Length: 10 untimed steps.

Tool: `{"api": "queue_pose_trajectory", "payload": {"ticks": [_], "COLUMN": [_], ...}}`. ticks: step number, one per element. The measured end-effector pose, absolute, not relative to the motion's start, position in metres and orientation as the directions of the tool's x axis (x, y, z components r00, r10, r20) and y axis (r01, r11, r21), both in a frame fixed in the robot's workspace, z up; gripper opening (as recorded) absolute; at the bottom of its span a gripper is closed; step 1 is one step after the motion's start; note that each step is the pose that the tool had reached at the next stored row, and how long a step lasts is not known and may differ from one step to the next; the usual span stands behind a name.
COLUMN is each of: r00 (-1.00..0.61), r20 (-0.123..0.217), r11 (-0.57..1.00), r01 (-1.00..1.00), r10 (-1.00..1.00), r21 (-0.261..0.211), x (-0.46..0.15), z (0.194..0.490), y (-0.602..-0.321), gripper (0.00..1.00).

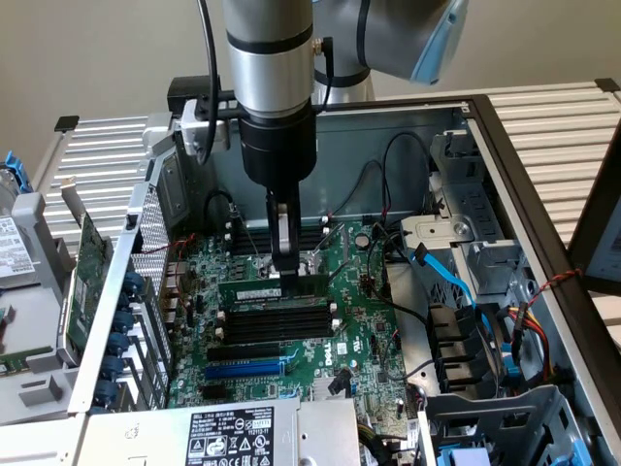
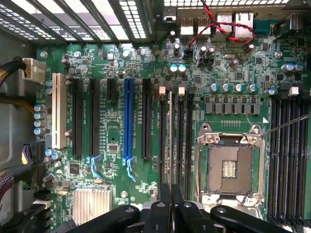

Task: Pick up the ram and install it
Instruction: 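Insert the ram into the slot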

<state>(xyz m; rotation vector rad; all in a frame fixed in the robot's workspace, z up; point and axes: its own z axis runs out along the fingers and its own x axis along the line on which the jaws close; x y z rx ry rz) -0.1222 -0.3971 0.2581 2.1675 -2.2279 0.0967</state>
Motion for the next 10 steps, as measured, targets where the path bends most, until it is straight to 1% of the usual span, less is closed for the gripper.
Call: {"api": "queue_pose_trajectory", "payload": {"ticks": [10], "r00": [-0.028], "r20": [0.066], "r11": [0.027], "r01": [-0.999], "r10": [-0.997], "r21": [-0.022], "x": [-0.1218], "z": [0.2489], "y": [-0.3987], "gripper": [0.13]}}
